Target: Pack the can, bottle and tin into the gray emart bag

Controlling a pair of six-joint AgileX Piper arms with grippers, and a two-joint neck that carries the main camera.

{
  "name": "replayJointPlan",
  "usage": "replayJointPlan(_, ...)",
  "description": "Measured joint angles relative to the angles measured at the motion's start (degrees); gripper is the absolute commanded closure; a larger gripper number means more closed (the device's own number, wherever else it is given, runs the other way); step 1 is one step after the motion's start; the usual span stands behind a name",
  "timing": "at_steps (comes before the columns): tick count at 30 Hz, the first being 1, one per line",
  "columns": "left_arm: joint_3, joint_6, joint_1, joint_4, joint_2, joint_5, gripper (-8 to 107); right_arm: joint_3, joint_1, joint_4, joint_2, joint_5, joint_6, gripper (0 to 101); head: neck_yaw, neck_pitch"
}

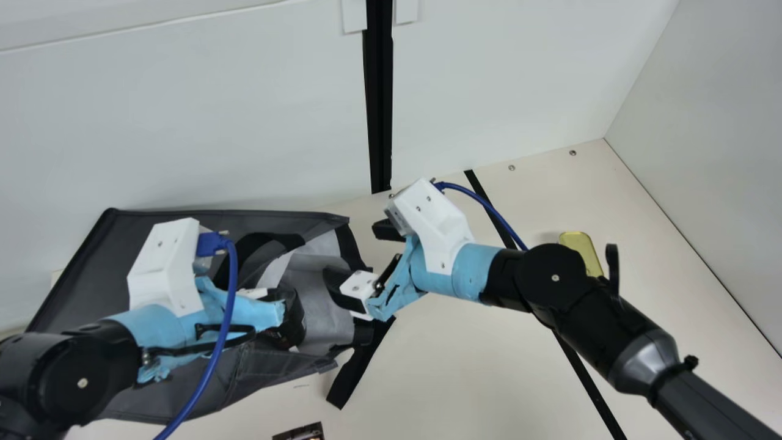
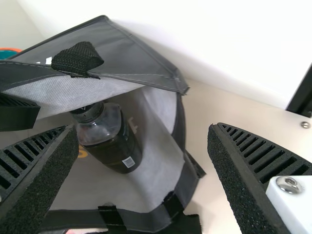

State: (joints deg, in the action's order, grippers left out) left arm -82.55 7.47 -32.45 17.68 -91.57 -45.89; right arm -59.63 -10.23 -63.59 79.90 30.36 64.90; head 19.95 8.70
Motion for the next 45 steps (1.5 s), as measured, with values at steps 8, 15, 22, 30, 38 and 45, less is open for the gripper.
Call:
replayJointPlan(8, 0.00, 0.00, 0.00, 0.00, 0.00, 0.00, 89, 1.69, 2.21, 3.10, -3.48, -0.29, -2.55, 10, 0.00, 0.00)
replayJointPlan(15, 0.00, 0.00, 0.00, 0.00, 0.00, 0.00, 89, 2.63, 4.07, 6.39, -6.06, -0.65, -4.71, 10, -0.09, 0.00)
replayJointPlan(22, 0.00, 0.00, 0.00, 0.00, 0.00, 0.00, 89, 3.06, 5.82, 10.20, -8.47, -1.61, -6.71, 10, 0.00, 0.00)
replayJointPlan(30, 0.00, 0.00, 0.00, 0.00, 0.00, 0.00, 89, 3.77, 7.39, 15.41, -10.56, -3.74, -9.11, 10, 0.00, 0.00)
replayJointPlan(38, 0.00, 0.00, 0.00, 0.00, 0.00, 0.00, 89, 5.14, 8.94, 22.24, -13.35, -6.02, -13.32, 10, 0.00, 0.00)
replayJointPlan(45, 0.00, 0.00, 0.00, 0.00, 0.00, 0.00, 89, 6.42, 10.49, 29.90, -15.77, -7.91, -18.51, 10, 0.00, 0.00)
